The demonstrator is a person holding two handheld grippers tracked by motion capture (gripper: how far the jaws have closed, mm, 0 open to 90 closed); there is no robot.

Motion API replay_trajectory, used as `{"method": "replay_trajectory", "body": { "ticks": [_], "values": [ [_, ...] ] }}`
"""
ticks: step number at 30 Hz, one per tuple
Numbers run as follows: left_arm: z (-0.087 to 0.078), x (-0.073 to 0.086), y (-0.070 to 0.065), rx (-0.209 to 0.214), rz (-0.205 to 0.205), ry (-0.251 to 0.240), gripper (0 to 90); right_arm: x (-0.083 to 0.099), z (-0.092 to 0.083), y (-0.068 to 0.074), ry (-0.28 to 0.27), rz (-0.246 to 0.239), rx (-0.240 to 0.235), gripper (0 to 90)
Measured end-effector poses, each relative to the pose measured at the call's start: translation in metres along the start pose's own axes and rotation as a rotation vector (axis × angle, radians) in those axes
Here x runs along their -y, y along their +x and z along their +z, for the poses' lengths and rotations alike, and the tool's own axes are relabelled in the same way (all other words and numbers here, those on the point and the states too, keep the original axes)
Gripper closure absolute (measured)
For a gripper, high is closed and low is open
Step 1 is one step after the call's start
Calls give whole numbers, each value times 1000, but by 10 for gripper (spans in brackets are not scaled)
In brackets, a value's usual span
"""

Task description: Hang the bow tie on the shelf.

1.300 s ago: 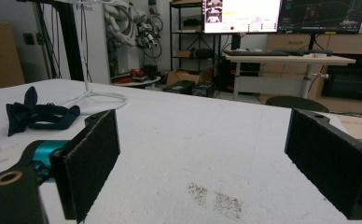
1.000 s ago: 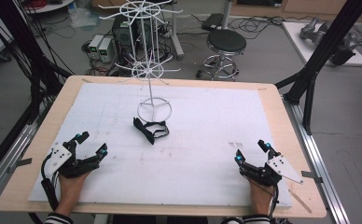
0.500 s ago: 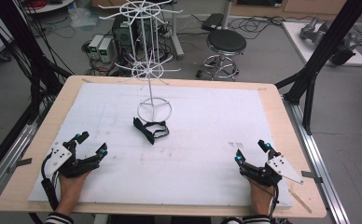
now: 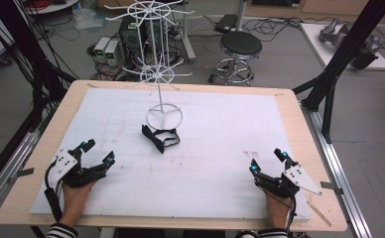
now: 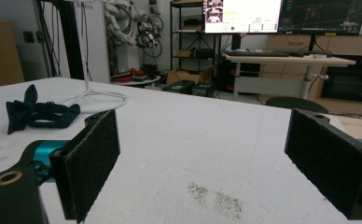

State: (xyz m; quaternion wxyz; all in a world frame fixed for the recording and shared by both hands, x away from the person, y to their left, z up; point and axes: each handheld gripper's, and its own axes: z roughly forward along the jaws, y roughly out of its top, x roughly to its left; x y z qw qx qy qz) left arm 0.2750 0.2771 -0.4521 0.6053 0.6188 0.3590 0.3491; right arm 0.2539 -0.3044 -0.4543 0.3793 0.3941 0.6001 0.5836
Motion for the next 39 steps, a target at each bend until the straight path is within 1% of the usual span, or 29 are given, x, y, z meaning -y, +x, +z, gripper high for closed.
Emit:
{"method": "replay_trajectory", "body": {
  "ticks": [1, 2, 7, 9, 11, 12, 15, 17, 18, 19, 20, 21, 22, 23, 24, 25, 26, 27, 28, 30, 31, 32, 34, 39],
  "values": [
    [1, -3, 1, 4, -9, 0, 163, 0, 0, 0, -1, 1, -2, 93],
    [1, -3, 1, 4, -9, 0, 163, 0, 0, 0, -2, 5, -3, 93],
    [6, -17, 1, 18, -5, -6, 163, 0, 1, 0, 4, 1, -1, 93],
    [7, -20, 0, 23, -2, -6, 163, 0, 1, 0, 4, 2, 0, 93],
    [12, -27, -2, 38, 8, 0, 162, 0, 1, 0, 1, -2, 0, 93],
    [12, -27, -2, 38, 8, 0, 162, 0, 1, 0, 1, -3, 1, 93],
    [20, -39, -6, 60, 32, 7, 162, 0, 1, 0, 0, -1, 0, 93],
    [24, -44, -8, 74, 46, 11, 163, 0, 1, 0, 1, -1, 0, 93],
    [27, -46, -9, 82, 48, 11, 163, 0, 1, 0, 1, 0, 0, 93],
    [27, -46, -9, 82, 48, 11, 162, 0, 1, 0, 2, 1, 0, 93],
    [32, -50, -12, 98, 60, 28, 163, 0, 1, 0, 2, 2, -1, 93],
    [32, -50, -12, 98, 60, 28, 162, 0, 1, 0, 2, 2, -1, 93],
    [37, -53, -15, 118, 61, 42, 161, 0, 1, 0, 2, 1, 0, 93],
    [37, -53, -15, 118, 61, 42, 160, 0, 1, 0, 2, 1, 0, 93],
    [43, -57, -19, 130, 72, 53, 160, 0, 1, 0, 0, -1, 0, 93],
    [43, -57, -19, 130, 72, 53, 160, 0, 1, 0, 0, -1, 0, 93],
    [48, -60, -23, 143, 79, 63, 159, 0, 1, 0, 1, -1, 0, 93],
    [48, -60, -23, 143, 79, 63, 159, 0, 1, 0, 0, -2, 0, 93],
    [53, -62, -27, 153, 92, 81, 159, 0, 1, 0, 1, 0, 0, 93],
    [59, -65, -31, 168, 101, 95, 159, 0, 1, 0, 1, -1, 0, 93],
    [59, -65, -31, 168, 101, 95, 159, 0, 1, 0, 1, -1, 0, 93],
    [63, -67, -35, 183, 114, 111, 160, 0, 1, 0, 0, 0, 0, 93],
    [68, -69, -39, 194, 127, 125, 160, 0, 1, 0, 0, 0, -1, 93],
    [81, -75, -50, 221, 130, 169, 159, 0, 1, 0, 0, 2, -1, 93]
  ]
}}
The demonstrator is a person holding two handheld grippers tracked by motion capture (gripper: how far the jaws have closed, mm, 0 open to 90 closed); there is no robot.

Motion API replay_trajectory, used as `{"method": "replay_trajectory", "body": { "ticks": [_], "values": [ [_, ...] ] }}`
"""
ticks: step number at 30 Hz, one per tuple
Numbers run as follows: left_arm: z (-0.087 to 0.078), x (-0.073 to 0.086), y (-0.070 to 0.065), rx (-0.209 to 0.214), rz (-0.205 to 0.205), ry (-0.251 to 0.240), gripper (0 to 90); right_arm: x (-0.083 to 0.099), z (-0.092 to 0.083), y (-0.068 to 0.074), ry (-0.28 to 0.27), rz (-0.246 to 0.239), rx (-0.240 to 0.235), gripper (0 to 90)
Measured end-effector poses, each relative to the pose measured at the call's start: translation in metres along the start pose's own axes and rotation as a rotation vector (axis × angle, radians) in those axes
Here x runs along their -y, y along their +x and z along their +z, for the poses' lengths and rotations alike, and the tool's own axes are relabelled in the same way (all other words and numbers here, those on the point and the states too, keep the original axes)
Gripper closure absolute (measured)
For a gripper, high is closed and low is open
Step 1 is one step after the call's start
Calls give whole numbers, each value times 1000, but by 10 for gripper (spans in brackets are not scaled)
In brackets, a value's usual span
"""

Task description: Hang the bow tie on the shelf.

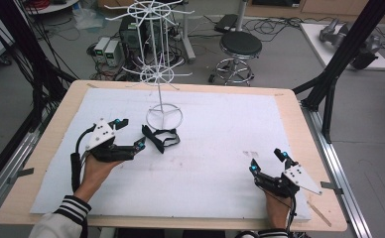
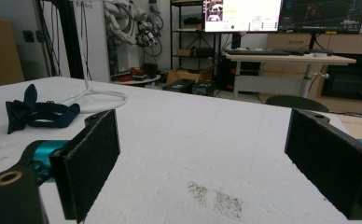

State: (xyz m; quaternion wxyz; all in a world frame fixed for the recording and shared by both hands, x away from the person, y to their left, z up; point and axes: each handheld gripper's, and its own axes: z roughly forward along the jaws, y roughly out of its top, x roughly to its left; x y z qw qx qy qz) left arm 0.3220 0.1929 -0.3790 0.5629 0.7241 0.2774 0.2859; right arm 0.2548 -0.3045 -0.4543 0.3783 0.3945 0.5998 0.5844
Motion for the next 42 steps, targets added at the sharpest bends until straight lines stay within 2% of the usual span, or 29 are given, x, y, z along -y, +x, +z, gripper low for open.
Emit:
{"method": "replay_trajectory", "body": {
  "ticks": [11, 17, 26, 35, 37, 38, 42],
  "values": [
    [21, -14, -10, 33, 39, 56, 159, 0, 0, 0, -1, 4, 1, 93],
    [38, -19, -17, 59, 52, 132, 159, 0, 0, 0, -2, 5, 1, 93],
    [54, -17, -21, 89, 80, 241, 160, 0, 0, -1, -4, 7, -1, 93],
    [75, -18, -26, 94, 127, 354, 163, 0, -1, -1, -3, 8, 0, 93],
    [79, -18, -27, 95, 133, 371, 165, 0, -1, -1, -2, 8, 1, 93],
    [82, -18, -28, 81, 130, 392, 166, 0, -1, 0, -3, 9, 1, 93],
    [91, -15, -30, 89, 144, 437, 167, 0, -1, -1, -2, 7, 1, 93]
  ]
}}
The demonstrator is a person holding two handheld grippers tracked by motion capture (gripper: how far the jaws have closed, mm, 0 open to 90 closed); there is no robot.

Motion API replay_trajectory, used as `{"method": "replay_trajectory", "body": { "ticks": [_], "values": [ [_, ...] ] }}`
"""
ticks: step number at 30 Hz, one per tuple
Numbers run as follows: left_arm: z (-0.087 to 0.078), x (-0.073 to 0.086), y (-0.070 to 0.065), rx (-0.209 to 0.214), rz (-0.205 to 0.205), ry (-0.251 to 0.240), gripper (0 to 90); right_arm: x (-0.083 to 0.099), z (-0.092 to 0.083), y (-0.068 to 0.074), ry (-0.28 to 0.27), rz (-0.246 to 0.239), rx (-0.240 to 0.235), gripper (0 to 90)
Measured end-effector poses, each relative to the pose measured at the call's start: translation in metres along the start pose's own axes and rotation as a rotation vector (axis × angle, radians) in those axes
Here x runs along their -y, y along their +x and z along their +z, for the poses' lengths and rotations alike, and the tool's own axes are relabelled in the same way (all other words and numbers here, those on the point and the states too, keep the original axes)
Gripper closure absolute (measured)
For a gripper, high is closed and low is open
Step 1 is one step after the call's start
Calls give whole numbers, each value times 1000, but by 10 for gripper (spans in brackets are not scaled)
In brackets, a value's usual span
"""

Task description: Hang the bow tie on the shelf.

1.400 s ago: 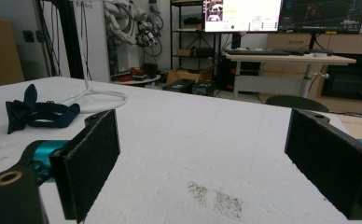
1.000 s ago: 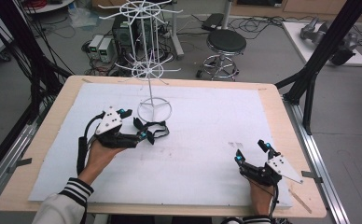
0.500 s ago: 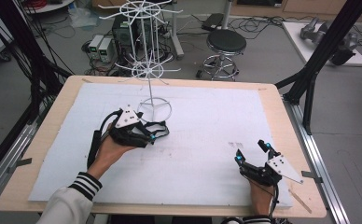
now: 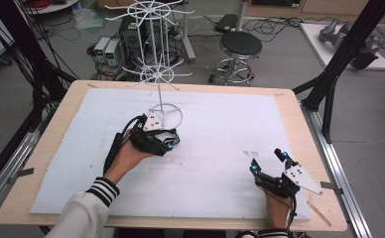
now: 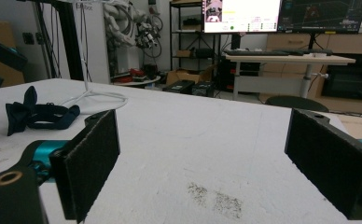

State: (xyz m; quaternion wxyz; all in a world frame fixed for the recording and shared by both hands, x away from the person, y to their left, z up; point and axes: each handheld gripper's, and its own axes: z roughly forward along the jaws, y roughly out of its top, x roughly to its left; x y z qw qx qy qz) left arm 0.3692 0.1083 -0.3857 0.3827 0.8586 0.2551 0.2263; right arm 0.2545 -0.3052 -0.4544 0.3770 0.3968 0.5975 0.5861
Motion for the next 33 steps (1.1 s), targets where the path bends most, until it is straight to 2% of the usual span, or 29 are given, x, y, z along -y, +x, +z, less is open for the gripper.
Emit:
{"method": "replay_trajectory", "body": {
  "ticks": [8, 16, 19, 33],
  "values": [
    [14, -7, -1, -1, 10, 73, 169, 0, 0, 0, 0, 0, 0, 93],
    [28, -4, 1, 15, 7, 150, 184, 0, 0, 0, 0, 2, 0, 93],
    [32, -5, 2, 17, 11, 169, 217, 0, 0, 0, -2, 1, 1, 93],
    [47, -4, 5, 37, -16, 257, 238, 0, 0, 0, 3, 2, 1, 93]
  ]
}}
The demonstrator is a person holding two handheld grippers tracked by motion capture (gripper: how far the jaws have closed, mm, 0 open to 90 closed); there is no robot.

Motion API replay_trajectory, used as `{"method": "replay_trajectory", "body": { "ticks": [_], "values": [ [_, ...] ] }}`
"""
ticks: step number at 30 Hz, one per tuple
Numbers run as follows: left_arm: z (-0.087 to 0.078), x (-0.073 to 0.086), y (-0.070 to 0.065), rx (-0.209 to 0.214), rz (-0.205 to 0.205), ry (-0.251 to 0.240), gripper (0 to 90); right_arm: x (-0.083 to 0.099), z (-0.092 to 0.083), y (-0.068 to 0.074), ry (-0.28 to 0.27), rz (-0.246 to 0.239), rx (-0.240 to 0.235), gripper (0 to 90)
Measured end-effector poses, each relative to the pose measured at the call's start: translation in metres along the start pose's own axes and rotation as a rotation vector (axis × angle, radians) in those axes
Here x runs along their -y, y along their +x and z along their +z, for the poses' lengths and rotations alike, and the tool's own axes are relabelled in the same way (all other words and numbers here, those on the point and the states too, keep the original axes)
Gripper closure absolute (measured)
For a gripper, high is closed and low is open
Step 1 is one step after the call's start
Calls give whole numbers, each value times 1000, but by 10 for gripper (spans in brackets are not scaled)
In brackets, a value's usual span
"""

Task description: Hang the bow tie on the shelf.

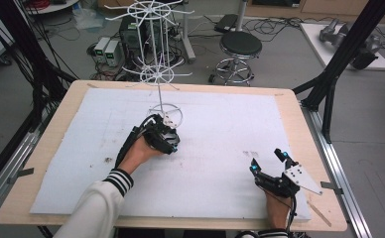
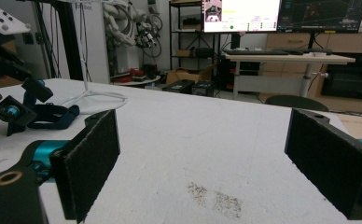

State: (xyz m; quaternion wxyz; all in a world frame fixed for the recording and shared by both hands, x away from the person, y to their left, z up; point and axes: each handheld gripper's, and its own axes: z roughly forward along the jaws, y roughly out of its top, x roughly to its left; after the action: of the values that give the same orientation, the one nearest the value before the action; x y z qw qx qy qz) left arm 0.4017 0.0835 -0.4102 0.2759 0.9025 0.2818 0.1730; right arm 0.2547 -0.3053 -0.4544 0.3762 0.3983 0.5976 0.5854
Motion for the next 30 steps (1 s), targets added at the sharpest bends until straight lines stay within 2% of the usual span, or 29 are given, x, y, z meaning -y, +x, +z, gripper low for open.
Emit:
{"method": "replay_trajectory", "body": {
  "ticks": [5, 11, 17, 21, 23, 30],
  "values": [
    [2, 0, 1, -2, -3, 16, 263, 0, 0, 0, -4, 1, 4, 93],
    [7, -2, 1, -3, -12, 64, 304, 0, 0, 0, -3, 3, 4, 93],
    [8, -5, 3, 4, -21, 78, 344, 0, 0, 0, -3, 4, 4, 93],
    [9, -8, 4, 2, -16, 108, 351, 0, 0, 0, -3, 6, 1, 93],
    [9, -9, 4, 2, -4, 122, 385, 0, 0, 0, -4, 6, 1, 93],
    [10, -13, 3, -2, 4, 152, 389, 0, 0, 0, -4, 3, 0, 93]
  ]
}}
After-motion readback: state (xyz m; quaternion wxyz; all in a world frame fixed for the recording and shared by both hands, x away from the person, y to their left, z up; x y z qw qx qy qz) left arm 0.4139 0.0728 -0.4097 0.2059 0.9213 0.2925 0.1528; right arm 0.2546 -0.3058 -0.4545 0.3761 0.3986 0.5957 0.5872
